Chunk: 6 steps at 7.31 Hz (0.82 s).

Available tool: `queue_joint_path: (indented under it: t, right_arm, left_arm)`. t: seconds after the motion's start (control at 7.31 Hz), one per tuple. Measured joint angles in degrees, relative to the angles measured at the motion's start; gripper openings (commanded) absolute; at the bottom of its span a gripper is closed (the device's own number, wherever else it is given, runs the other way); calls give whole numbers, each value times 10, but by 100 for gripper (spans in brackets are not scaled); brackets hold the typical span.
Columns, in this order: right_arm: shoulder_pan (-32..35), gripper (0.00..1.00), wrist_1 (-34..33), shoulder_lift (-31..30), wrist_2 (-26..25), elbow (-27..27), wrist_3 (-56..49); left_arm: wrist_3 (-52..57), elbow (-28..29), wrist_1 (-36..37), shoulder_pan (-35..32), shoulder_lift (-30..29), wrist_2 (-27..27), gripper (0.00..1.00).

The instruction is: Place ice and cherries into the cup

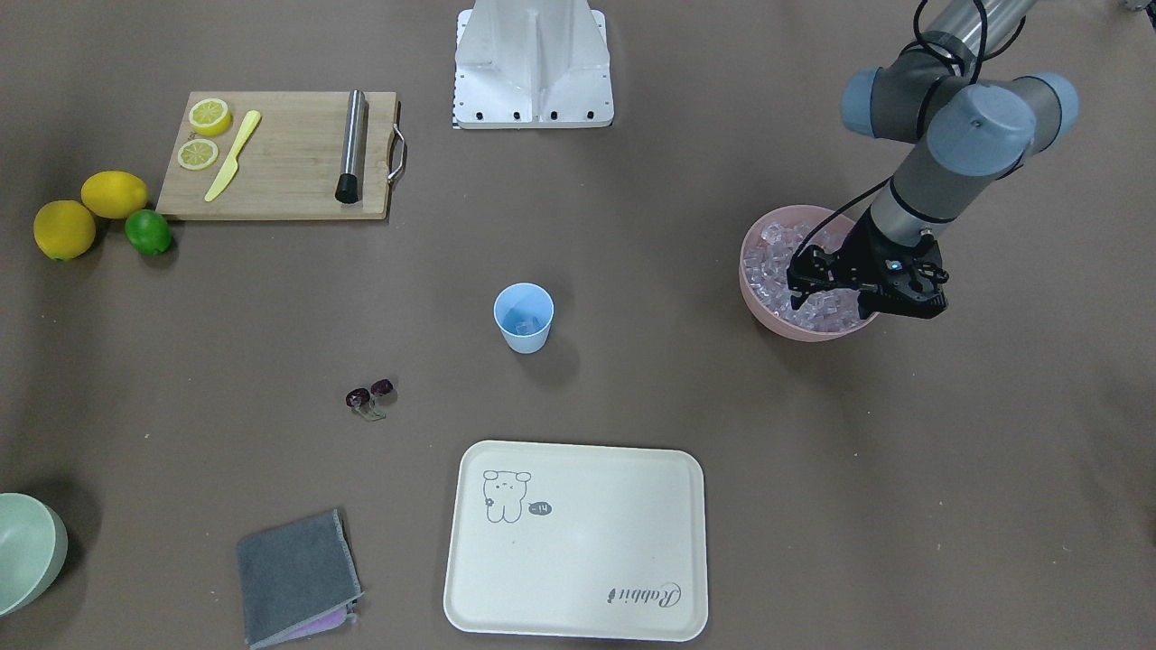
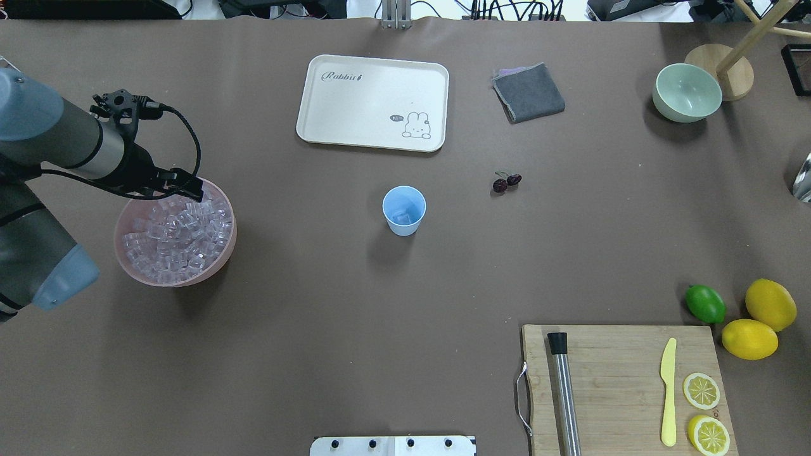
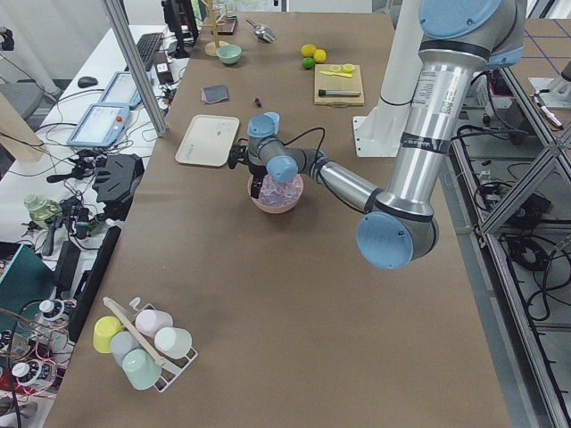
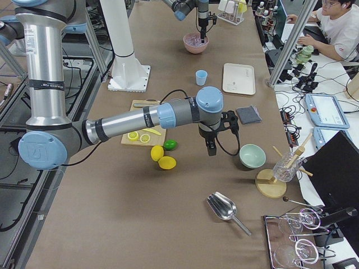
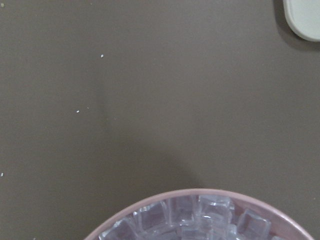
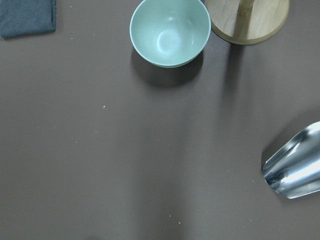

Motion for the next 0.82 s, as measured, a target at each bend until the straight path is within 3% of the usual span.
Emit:
queue_joint_path:
  t: [0.41, 0.55, 0.68, 0.82]
  right_arm:
    - [0, 100, 0, 2, 0, -4, 0]
    - [0, 100, 0, 1, -1, -6, 0]
    - [0, 100, 0, 0, -1, -7, 0]
    - [0, 100, 0, -2, 0, -7, 0]
  left_arm:
    - [3, 2, 0, 34, -8, 33, 98]
    - [4, 0, 0, 42, -9, 44, 88]
    - [6, -1, 0, 45, -9, 50, 48]
    - [8, -2, 1, 46, -9, 51, 24]
